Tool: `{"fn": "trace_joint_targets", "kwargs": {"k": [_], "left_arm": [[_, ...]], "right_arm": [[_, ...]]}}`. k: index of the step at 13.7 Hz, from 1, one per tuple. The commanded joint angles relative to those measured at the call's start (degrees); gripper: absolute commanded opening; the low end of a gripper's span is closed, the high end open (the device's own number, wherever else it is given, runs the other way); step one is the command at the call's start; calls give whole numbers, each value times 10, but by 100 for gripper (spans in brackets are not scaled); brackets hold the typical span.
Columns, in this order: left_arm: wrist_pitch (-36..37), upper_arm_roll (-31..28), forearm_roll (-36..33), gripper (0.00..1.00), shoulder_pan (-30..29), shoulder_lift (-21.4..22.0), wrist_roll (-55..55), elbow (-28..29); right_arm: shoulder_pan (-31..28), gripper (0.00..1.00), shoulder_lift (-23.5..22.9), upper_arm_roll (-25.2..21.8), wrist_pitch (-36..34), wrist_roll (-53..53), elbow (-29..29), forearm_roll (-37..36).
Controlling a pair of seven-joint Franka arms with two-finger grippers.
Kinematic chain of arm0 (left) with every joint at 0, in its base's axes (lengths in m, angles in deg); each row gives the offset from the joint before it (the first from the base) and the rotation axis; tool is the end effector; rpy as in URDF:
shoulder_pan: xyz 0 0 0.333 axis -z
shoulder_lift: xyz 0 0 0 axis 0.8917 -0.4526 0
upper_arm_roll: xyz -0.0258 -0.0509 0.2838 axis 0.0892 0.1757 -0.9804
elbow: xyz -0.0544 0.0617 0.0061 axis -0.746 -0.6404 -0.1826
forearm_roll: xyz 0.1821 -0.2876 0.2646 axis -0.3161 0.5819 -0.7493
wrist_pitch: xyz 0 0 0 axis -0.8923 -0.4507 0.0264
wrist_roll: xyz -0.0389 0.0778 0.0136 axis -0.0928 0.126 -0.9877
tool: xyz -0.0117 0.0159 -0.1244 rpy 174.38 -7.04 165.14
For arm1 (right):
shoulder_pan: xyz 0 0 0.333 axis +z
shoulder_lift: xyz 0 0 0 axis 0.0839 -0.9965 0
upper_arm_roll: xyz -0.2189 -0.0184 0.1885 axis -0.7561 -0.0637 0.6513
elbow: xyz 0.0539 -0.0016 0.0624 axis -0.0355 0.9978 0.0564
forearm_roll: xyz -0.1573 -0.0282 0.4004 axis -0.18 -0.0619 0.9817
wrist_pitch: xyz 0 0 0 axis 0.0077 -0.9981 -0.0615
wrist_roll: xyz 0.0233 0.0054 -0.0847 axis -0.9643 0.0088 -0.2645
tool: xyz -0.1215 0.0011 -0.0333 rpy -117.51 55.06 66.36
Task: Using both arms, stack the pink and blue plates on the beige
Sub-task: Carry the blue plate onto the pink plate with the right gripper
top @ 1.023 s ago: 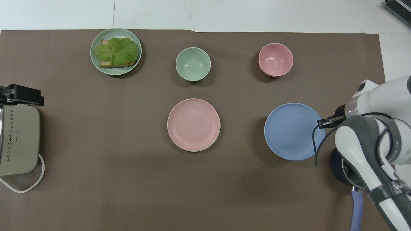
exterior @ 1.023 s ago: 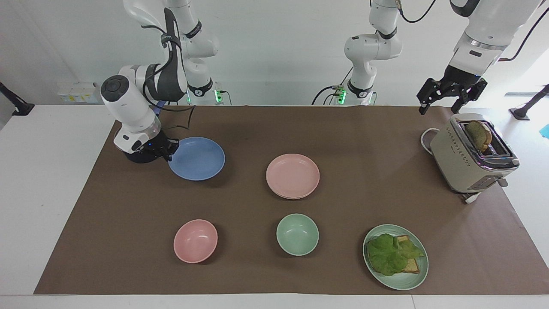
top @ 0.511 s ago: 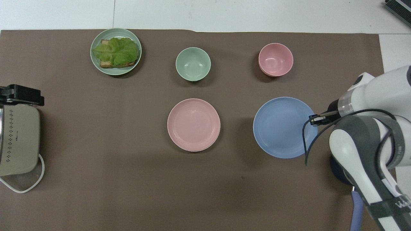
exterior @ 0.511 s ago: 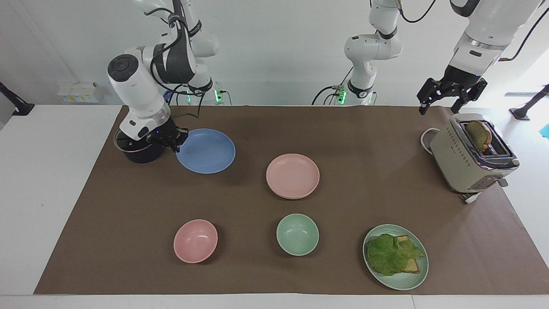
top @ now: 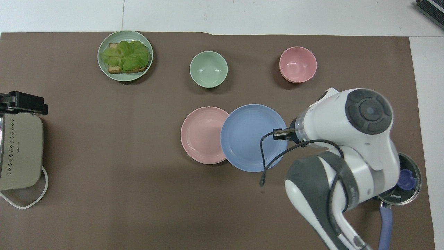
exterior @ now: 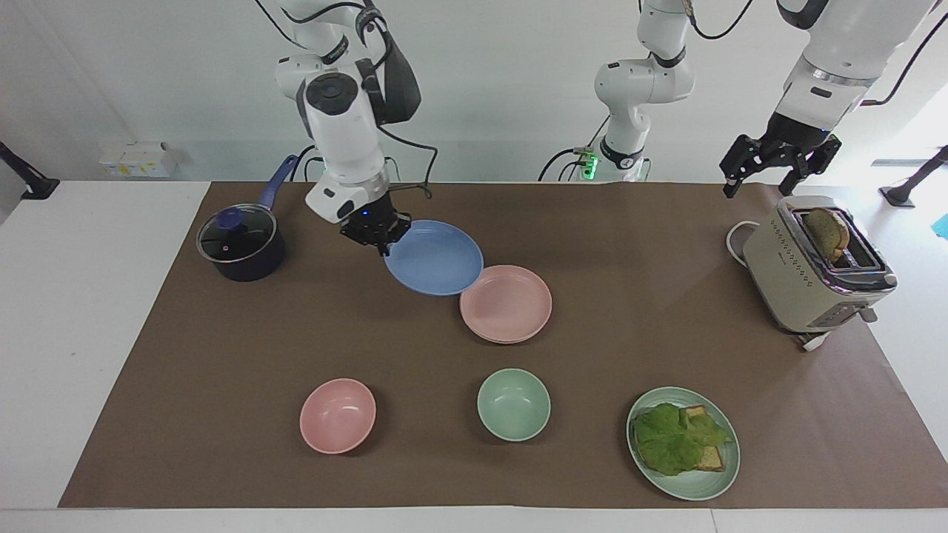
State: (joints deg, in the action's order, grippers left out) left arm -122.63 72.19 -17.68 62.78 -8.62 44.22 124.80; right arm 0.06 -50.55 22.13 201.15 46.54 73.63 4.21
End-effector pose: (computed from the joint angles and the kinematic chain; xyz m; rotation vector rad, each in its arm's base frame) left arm 0.5802 -0.0422 0.6182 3.1278 -0.0015 0.1090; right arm 0.5546 0.2357 0.4055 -3.0800 -0.0869 -0.0389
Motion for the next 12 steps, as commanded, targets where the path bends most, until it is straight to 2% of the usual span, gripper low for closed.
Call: {"fn": "trace_joint_targets", "kwargs": {"k": [1, 3, 5, 8, 12], "left_arm": [[8, 2, -9, 100, -4, 2, 6, 0], [8, 2, -9, 100, -4, 2, 6, 0], [8, 2, -9, 100, -4, 2, 6, 0], [8, 2, -9, 100, -4, 2, 6, 0], [8, 2, -9, 100, -4, 2, 6, 0]], "right_arm": [[8, 0, -15, 4, 31, 15, -1, 17], [17, 0, -25, 5, 37, 16, -2, 62], [50, 0, -57, 4, 83, 41, 0, 65], [69, 0, -96, 4, 129, 62, -2, 64], [72, 0, -128, 4, 151, 74, 0, 64]]}}
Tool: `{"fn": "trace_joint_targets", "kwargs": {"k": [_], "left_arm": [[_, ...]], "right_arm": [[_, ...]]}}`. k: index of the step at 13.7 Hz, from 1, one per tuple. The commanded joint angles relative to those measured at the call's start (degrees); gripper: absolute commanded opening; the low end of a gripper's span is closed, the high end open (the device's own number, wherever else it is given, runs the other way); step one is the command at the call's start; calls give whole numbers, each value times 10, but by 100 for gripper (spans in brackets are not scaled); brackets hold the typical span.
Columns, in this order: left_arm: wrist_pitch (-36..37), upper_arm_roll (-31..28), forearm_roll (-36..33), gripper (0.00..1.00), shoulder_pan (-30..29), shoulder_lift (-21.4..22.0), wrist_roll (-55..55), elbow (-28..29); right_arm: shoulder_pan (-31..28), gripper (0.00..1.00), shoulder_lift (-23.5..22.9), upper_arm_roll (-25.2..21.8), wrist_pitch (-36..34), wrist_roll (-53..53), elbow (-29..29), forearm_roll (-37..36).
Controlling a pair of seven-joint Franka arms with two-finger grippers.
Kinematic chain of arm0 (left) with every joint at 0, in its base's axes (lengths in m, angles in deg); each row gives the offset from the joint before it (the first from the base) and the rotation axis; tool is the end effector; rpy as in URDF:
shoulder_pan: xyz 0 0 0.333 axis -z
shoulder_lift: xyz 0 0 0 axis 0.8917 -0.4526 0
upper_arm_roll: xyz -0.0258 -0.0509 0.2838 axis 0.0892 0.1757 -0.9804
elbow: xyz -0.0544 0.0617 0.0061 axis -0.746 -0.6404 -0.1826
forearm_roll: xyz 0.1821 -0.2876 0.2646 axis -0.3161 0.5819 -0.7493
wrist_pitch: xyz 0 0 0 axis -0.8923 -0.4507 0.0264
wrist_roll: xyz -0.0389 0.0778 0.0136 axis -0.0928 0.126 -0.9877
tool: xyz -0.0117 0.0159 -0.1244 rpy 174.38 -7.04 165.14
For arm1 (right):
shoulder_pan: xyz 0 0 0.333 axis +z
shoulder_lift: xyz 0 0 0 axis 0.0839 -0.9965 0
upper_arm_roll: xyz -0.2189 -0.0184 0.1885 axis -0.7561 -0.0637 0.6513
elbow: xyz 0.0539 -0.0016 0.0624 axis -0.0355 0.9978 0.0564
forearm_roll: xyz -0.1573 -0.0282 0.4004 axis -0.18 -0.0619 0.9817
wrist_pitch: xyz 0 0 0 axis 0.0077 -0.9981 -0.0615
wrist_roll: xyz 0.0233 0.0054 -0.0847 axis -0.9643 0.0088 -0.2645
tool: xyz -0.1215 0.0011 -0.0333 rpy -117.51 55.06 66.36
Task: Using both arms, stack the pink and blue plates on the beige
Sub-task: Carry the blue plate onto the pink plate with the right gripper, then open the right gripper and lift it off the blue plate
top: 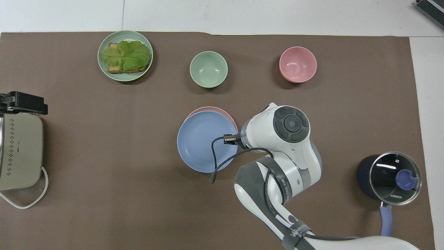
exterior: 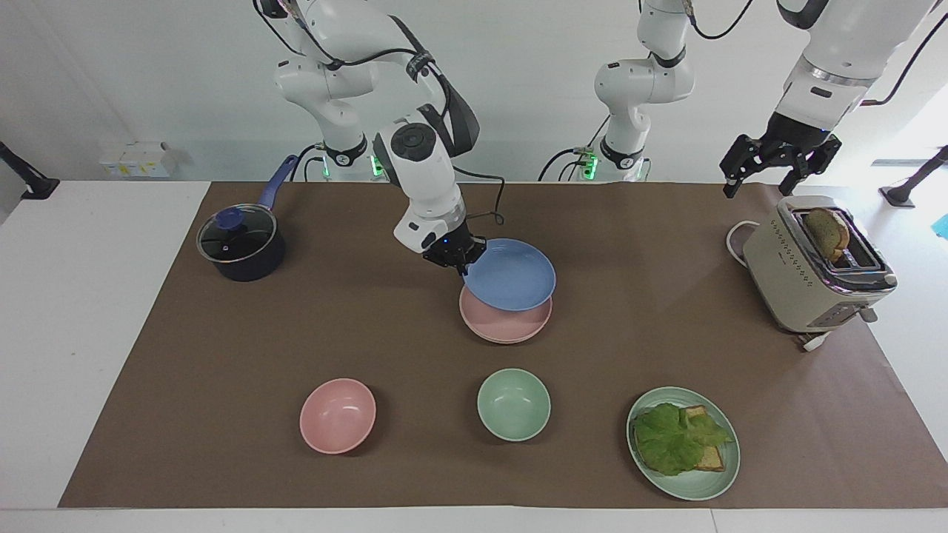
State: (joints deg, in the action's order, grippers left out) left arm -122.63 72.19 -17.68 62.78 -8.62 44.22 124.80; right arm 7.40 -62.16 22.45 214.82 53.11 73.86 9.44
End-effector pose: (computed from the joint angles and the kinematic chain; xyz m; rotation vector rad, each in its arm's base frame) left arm 0.5802 -0.0422 0.6182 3.1278 -0.0015 0.1090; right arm 0.5463 0.3237 0.3075 -2.9454 -0.0018 0.0116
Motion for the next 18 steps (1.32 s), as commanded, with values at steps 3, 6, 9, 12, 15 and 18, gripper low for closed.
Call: {"fn": "trace_joint_targets", "kwargs": {"k": [3, 6, 9, 12, 15, 18], "left_arm": [[8, 2, -9, 100, -4, 2, 6, 0], [8, 2, -9, 100, -4, 2, 6, 0], [8, 2, -9, 100, -4, 2, 6, 0], [8, 2, -9, 100, -4, 2, 6, 0], [8, 2, -9, 100, -4, 2, 6, 0], [8, 2, -9, 100, -4, 2, 6, 0]], "right_arm": [[4, 0, -38, 1, 55, 9, -2, 11], [4, 30, -45, 0, 55, 12, -2, 10], [-2, 100, -44, -3, 49, 13, -3, 0], [-32, 100, -9, -7, 34, 11, -7, -44], [-75, 100, 40, -7, -4, 9, -9, -97], [-107, 100, 70, -8, -46, 12, -19, -108]]}}
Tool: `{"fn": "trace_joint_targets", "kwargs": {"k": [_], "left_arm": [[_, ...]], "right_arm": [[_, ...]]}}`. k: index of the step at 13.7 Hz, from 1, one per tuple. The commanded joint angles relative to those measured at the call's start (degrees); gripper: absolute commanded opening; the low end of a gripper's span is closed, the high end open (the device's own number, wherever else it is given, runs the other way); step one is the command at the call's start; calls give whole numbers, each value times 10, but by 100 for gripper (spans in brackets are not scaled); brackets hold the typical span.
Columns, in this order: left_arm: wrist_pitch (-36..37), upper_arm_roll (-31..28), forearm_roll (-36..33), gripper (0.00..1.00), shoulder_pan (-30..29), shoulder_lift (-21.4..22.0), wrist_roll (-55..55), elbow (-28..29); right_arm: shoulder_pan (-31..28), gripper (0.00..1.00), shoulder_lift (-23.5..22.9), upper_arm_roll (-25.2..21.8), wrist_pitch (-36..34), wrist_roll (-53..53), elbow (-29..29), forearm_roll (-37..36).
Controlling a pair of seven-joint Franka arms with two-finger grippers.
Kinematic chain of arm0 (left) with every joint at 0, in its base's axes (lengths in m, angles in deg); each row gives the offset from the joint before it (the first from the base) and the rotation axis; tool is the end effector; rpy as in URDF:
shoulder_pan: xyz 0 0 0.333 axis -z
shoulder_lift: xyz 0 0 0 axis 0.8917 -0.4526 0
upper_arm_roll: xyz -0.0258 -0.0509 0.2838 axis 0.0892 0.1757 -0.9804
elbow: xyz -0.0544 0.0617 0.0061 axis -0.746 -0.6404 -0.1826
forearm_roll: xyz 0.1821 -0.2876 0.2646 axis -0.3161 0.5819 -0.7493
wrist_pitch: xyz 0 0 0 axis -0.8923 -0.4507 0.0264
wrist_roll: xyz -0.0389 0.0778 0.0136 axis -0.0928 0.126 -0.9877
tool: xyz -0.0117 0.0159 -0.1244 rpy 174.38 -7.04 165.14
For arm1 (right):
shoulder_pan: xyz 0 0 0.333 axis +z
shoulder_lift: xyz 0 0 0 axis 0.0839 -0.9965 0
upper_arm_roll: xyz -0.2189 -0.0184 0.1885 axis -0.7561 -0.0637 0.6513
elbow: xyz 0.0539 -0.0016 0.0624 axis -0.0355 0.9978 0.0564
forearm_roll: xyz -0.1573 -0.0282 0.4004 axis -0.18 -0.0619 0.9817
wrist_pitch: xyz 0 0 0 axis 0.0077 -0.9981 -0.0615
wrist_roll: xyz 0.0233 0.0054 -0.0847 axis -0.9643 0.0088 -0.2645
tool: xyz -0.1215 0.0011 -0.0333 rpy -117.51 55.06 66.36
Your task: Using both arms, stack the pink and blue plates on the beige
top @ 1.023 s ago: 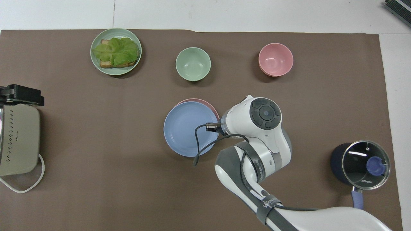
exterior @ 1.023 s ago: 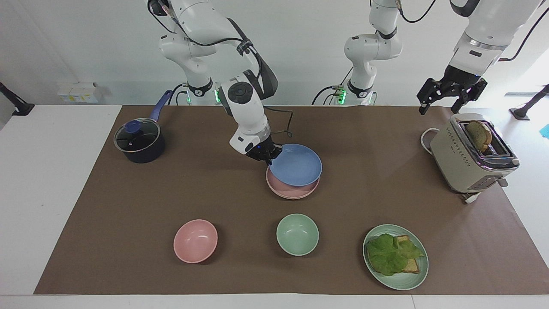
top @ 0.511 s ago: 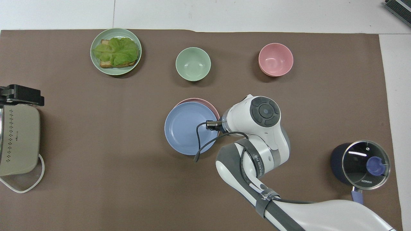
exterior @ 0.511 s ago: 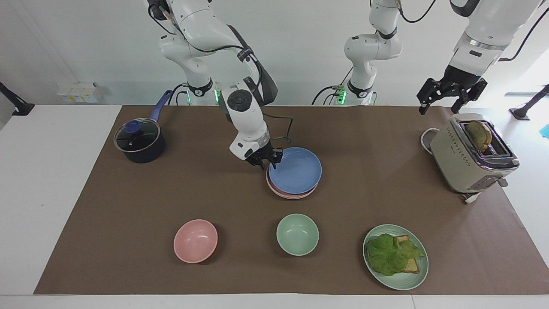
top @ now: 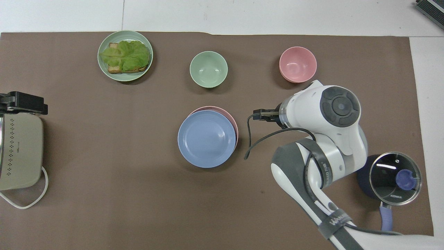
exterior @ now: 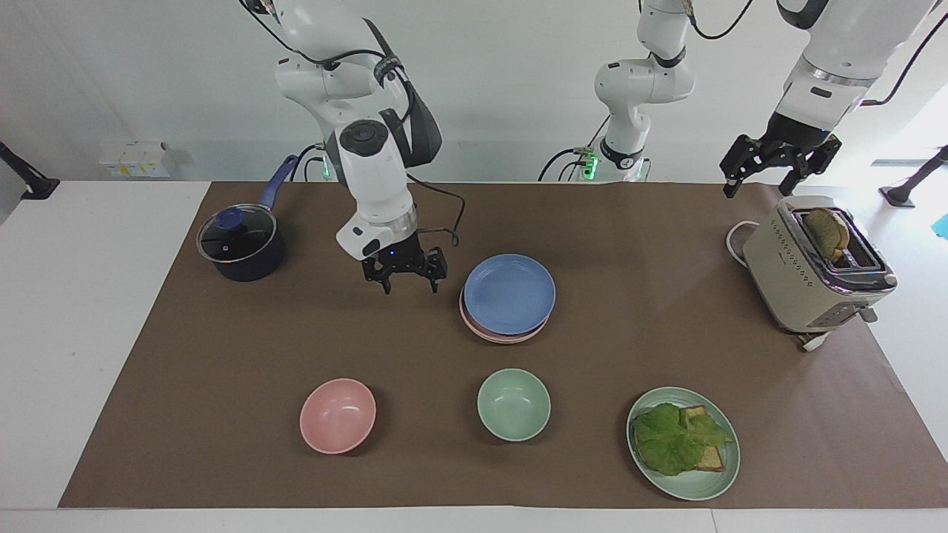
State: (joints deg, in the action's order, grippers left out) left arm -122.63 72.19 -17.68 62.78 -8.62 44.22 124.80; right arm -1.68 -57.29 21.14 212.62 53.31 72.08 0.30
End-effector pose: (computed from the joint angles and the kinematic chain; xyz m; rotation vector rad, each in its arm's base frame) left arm 0.5802 -0.0422 0.6182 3.1278 -0.0015 0.1090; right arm 0.6010 0.2145 0.3695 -3.0514 0.1274 -0.2134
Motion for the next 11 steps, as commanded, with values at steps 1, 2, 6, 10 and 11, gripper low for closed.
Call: {"fn": "trace_joint_targets", "kwargs": {"k": [1, 2, 6, 10, 11], "left_arm": [[8, 2, -9, 100, -4, 2, 6, 0], [8, 2, -9, 100, -4, 2, 6, 0], [8, 2, -9, 100, -4, 2, 6, 0], [8, 2, -9, 100, -4, 2, 6, 0], [8, 2, -9, 100, -4, 2, 6, 0]], "right_arm": [[-20, 100, 30, 5, -43, 11, -9, -29], [-18, 100, 39, 5, -63, 14, -19, -39], [-21, 100, 56, 5, -154, 31, -89, -40], [-22, 100, 88, -14, -216, 29, -140, -31], [-22, 100, 89, -25, -234, 29, -157, -29]]}}
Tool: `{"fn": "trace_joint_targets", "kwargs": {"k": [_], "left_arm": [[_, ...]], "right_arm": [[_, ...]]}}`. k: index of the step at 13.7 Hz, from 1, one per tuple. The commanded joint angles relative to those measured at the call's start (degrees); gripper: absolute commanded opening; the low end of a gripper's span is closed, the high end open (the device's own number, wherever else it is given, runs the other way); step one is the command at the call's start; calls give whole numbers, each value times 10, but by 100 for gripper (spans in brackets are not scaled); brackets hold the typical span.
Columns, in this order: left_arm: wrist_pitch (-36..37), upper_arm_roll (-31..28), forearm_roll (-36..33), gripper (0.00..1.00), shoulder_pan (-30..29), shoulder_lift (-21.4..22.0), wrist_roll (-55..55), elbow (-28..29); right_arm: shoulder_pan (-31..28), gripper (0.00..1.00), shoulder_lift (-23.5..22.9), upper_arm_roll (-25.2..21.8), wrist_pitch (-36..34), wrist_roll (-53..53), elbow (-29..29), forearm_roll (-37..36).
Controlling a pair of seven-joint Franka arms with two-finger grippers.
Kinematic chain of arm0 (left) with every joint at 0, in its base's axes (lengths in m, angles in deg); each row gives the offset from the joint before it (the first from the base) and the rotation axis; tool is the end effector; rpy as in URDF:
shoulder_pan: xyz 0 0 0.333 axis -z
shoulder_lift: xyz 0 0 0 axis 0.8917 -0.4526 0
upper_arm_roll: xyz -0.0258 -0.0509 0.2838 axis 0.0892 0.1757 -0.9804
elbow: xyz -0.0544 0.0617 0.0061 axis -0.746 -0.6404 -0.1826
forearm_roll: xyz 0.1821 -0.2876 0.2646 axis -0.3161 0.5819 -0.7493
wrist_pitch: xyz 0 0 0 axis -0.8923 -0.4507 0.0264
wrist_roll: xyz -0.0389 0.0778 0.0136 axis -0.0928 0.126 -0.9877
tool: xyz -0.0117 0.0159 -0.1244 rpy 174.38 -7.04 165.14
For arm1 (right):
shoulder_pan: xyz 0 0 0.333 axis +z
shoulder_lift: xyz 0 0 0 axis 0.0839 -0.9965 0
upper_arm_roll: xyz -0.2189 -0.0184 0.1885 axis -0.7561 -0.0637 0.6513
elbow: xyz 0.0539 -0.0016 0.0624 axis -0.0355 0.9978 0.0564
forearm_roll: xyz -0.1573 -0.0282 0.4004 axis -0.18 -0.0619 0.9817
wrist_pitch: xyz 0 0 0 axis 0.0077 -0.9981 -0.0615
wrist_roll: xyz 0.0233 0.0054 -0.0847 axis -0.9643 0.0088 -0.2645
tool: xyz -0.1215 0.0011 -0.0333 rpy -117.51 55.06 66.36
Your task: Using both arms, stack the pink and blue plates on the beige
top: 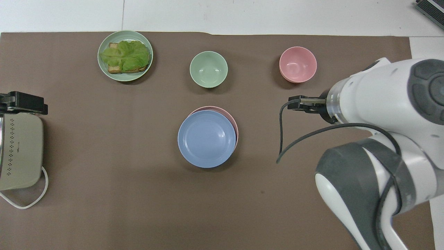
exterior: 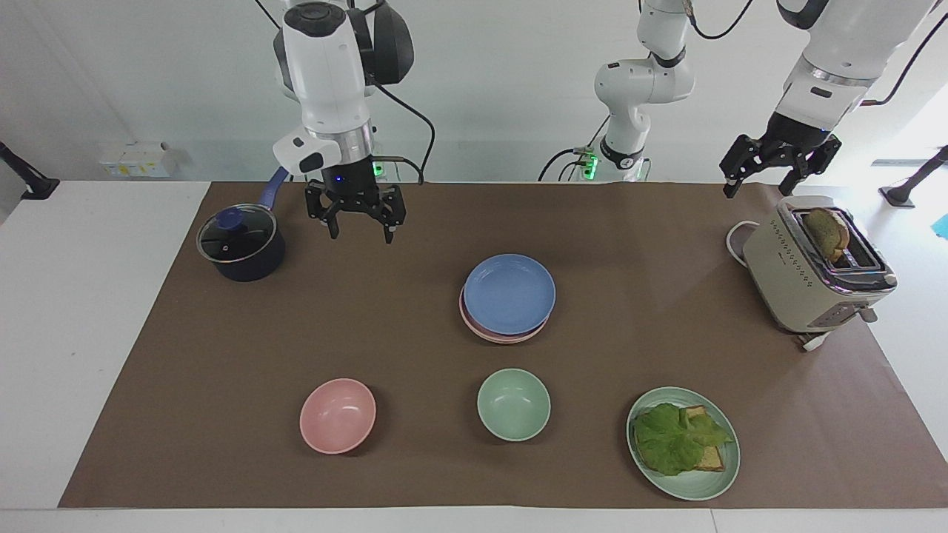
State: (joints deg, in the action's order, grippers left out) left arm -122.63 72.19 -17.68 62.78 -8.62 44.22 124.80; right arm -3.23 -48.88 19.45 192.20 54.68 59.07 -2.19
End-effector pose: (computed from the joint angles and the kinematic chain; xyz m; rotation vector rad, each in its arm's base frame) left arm 0.5802 -0.0422 0.6182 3.1278 -0.0015 0.1090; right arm 0.5938 0.1730 0.5415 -3.1184 0.2442 -0.2875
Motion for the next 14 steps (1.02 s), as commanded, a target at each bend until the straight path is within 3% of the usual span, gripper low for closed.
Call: {"fn": "trace_joint_targets", "kwargs": {"k": [1, 6, 11, 14], "left_arm": [[8, 2, -9, 100, -4, 2, 6, 0], [8, 2, -9, 100, -4, 2, 6, 0], [8, 2, -9, 100, -4, 2, 6, 0], [8, 2, -9, 100, -4, 2, 6, 0]], "right_arm": [[-6, 100, 5, -17, -56, 15, -50, -3], [-6, 100, 30, -98, -105, 1, -65, -1], [-6, 100, 54, -186, -138, -167, -40, -2], [3, 100, 74, -188, -138, -231, -5, -3]]}}
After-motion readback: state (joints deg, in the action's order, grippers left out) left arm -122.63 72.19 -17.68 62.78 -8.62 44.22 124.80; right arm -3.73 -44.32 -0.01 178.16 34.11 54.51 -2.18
